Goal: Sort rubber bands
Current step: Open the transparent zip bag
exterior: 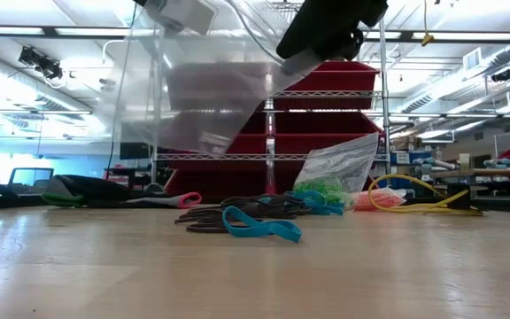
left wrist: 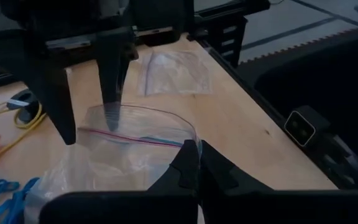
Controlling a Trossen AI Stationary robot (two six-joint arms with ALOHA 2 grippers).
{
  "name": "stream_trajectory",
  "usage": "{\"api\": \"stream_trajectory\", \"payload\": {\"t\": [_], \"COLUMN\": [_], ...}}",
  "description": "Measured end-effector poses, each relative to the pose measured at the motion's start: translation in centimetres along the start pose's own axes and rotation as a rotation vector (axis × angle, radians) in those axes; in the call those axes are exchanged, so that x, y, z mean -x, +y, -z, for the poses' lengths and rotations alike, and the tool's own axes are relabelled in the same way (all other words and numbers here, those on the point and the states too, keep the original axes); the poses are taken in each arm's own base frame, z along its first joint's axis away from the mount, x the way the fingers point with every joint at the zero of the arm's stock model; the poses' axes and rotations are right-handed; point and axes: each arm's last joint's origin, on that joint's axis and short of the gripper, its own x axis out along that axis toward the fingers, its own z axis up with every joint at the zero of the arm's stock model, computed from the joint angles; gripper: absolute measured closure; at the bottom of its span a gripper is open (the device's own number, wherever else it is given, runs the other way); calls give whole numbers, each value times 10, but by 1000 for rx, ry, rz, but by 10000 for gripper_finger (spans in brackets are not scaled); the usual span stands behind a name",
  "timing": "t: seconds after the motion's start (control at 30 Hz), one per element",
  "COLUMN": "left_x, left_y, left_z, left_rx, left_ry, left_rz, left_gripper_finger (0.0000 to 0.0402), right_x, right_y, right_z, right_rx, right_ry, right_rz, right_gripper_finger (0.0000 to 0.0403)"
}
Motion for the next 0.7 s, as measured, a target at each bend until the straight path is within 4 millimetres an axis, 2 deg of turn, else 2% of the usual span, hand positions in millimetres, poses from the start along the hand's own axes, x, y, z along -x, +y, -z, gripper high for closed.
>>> {"api": "stream_trajectory", "payload": {"t": [0.27,0.53,0.7], "left_x": [0,1,0], "left_y": [-4,-3,-2], "left_z": [-1,-6,-3], "left_rx": [-2,-35,-50], "left_ry": [-15,-63,-34], "left_rz": [41,37,2], "left_gripper_finger": [401,401,401], "right_x": [-1,-3,-2], "right_y": [-2,-4,-1], "right_z": [-4,-12,-15], "right_rx": [-16,-39,-40], "right_ry": [-47,-95,-117], "right_rz": [38,-8,-48], "right_gripper_finger": [247,247,247]}}
